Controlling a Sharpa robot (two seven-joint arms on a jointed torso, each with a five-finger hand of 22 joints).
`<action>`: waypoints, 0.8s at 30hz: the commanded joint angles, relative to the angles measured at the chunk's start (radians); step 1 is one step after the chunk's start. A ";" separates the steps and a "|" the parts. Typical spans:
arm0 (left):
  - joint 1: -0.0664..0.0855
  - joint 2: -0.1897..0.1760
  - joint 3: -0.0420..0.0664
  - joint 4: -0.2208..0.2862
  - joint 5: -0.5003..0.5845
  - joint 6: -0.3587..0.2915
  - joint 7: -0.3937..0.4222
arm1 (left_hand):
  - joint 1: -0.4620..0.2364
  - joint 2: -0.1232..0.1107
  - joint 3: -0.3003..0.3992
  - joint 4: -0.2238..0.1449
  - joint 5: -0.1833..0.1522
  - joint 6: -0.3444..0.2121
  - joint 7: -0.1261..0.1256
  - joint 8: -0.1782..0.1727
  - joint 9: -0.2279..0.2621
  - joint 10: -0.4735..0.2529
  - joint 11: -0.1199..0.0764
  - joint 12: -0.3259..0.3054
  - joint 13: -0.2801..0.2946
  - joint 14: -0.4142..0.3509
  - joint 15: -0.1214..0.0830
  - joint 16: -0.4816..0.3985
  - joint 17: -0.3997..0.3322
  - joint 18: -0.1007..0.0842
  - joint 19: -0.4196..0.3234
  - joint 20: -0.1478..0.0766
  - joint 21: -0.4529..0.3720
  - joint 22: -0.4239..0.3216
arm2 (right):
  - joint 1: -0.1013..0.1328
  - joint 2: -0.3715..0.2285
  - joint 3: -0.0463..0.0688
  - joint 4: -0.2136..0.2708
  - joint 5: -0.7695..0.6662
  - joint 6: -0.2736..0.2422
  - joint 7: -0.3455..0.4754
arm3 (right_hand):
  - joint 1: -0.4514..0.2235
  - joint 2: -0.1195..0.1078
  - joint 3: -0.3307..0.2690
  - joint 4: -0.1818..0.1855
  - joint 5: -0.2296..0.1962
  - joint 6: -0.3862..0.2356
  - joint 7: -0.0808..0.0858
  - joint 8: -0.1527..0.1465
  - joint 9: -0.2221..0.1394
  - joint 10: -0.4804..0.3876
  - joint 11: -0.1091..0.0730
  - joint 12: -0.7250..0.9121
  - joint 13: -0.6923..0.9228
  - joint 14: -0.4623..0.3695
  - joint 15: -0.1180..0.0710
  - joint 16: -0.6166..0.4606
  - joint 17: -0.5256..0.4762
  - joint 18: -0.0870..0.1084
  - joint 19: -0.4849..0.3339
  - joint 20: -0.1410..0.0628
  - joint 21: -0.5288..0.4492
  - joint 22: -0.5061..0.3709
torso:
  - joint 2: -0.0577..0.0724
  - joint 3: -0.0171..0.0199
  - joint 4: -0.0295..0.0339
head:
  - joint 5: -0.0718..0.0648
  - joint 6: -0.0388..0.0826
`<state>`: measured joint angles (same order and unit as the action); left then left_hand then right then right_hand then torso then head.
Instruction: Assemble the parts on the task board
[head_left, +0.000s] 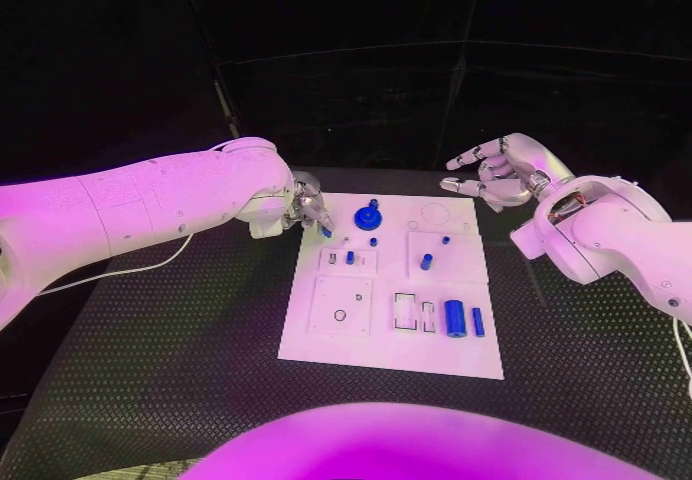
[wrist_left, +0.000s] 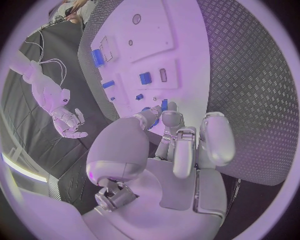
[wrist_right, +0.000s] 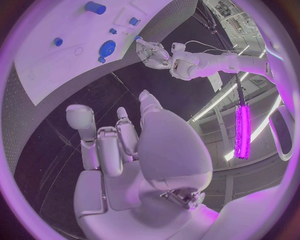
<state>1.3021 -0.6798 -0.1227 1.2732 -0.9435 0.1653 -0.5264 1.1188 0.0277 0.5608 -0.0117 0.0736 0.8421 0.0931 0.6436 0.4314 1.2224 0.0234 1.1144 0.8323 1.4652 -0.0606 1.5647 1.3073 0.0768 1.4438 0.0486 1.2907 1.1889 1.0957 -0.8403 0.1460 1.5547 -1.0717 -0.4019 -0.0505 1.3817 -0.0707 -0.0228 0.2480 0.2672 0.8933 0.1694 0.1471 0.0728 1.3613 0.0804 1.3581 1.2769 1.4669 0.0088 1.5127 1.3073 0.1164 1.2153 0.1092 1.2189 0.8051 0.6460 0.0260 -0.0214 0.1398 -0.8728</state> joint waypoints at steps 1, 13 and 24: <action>-0.010 -0.021 0.000 0.049 -0.034 -0.108 0.011 | -0.006 -0.002 0.157 -0.146 0.003 -0.002 -0.009 0.010 0.003 0.032 -0.021 0.014 0.017 0.104 -0.002 0.003 0.259 0.003 0.006 -0.003 -0.001 0.003 | 0.002 0.005 0.001 -0.003 0.003 0.006 0.009 | -0.001 0.005 0.000 0.007 0.004 -0.006 -0.002 0.006 -0.001 -0.004 0.001 -0.001 0.001 0.072 -0.004 -0.005 0.129 0.020 -0.007 0.002 -0.005 -0.001 | 0.000 0.0010 -0.0038 | 0.003 0.000; -0.039 -0.054 -0.001 0.114 -0.088 -0.133 0.007 | -0.013 -0.011 0.173 -0.146 0.010 -0.002 -0.011 0.020 0.008 0.037 -0.023 0.020 0.024 0.104 -0.004 0.003 0.259 0.003 0.007 -0.005 -0.002 0.004 | 0.001 0.011 0.000 -0.007 0.004 0.016 0.009 | -0.002 0.006 -0.001 0.008 0.004 -0.006 -0.002 0.007 -0.001 -0.004 0.001 -0.001 0.000 0.071 -0.004 -0.006 0.126 0.021 -0.009 0.001 -0.007 -0.005 | -0.001 -0.0007 -0.0022 | 0.000 0.000; -0.053 -0.055 -0.002 0.123 -0.106 -0.114 0.004 | -0.021 -0.020 0.187 -0.143 0.021 -0.003 -0.012 0.030 0.012 0.038 -0.024 0.021 0.025 0.104 -0.005 0.003 0.258 0.003 0.008 -0.006 -0.002 0.005 | 0.001 0.015 0.000 -0.010 0.004 0.017 0.012 | -0.001 0.006 -0.001 0.008 0.004 -0.006 -0.002 0.007 -0.001 -0.005 0.001 -0.001 0.000 0.071 -0.004 -0.006 0.126 0.021 -0.009 0.001 -0.007 -0.006 | 0.000 0.0000 -0.0036 | 0.003 0.000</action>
<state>1.2493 -0.7364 -0.1250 1.3956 -1.0288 0.0503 -0.5260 1.0949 0.0038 0.6085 -0.0201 0.0879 0.8382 0.0896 0.6670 0.4448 1.2311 0.0250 1.1310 0.8566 1.4652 -0.0606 1.5647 1.3073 0.0769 1.4467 0.0456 1.2906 1.1934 1.0952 -0.8268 0.1457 1.5437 -1.0703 -0.3913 -0.0494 1.3817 -0.0707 -0.0254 0.2506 0.2672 0.8934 0.1694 0.1508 0.0728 1.3613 0.0804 1.3581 1.2768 1.4669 0.0088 1.5127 1.3073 0.1252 1.2115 0.1129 1.2151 0.8010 0.6454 0.0254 -0.0232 0.1429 -0.8728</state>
